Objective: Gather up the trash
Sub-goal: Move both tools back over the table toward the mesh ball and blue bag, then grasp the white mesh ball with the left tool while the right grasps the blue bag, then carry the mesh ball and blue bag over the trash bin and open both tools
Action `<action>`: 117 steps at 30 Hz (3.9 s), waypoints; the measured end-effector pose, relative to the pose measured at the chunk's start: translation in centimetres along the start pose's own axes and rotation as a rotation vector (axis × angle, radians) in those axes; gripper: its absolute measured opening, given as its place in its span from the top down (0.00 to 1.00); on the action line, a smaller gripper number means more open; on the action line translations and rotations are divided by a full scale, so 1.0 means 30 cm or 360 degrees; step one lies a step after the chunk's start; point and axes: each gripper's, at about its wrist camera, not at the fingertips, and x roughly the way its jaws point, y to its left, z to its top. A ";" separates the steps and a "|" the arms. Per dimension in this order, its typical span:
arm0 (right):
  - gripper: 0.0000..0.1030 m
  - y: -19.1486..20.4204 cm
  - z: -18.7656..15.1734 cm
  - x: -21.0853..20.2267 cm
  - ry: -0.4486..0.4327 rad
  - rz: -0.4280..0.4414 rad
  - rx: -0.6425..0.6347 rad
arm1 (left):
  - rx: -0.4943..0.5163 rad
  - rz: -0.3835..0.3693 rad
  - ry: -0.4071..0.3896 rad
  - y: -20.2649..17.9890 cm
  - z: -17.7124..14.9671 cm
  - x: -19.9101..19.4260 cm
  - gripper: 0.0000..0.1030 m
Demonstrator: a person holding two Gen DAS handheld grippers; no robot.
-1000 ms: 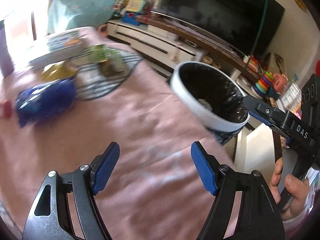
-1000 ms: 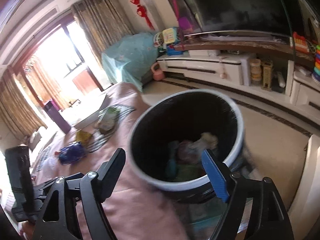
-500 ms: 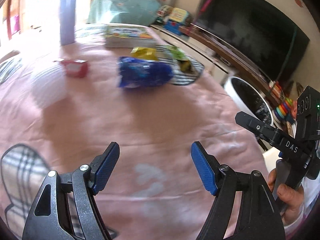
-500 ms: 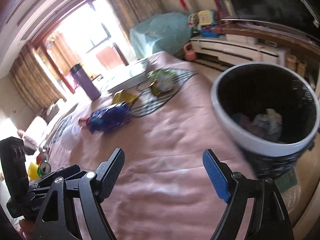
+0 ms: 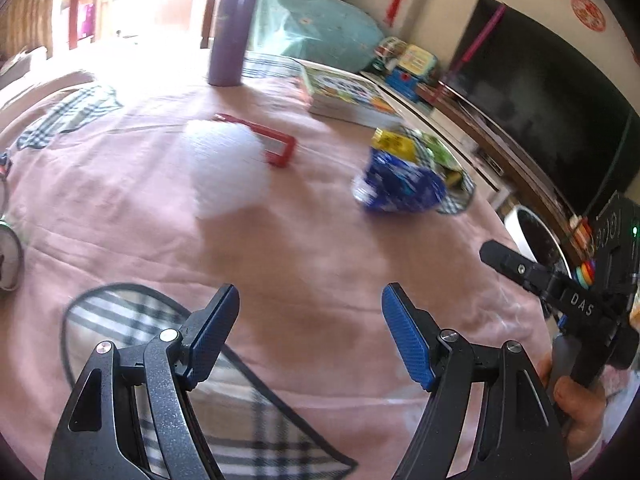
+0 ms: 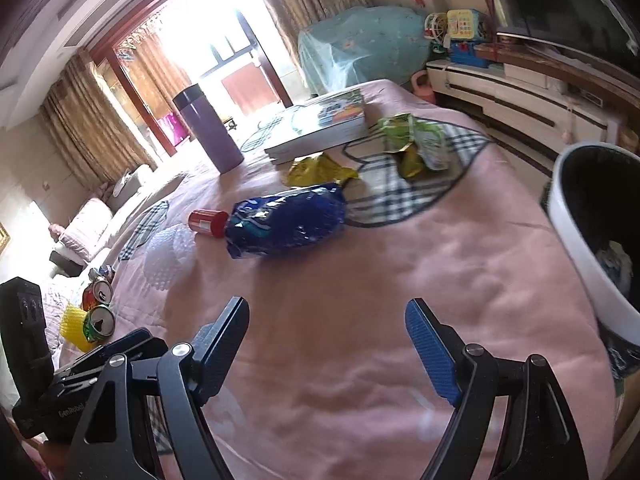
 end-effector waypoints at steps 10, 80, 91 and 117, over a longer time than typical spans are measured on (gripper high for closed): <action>0.20 0.012 0.080 0.099 0.0016 0.0021 0.0087 | -0.0114 0.0123 -0.0084 0.121 0.105 0.026 0.27; 0.92 -0.617 -0.099 -0.603 -0.0500 -0.0504 0.0448 | 0.0729 -0.0668 0.0225 -0.919 -0.028 0.120 0.83; 0.92 -0.679 -0.067 -0.619 -0.0479 -0.0582 0.0437 | 0.0788 -0.0701 0.0288 -1.051 -0.012 0.202 0.83; 0.91 -0.744 0.037 -0.555 -0.0371 -0.0698 0.0342 | 0.0826 -0.0741 0.0314 -1.204 0.056 0.322 0.83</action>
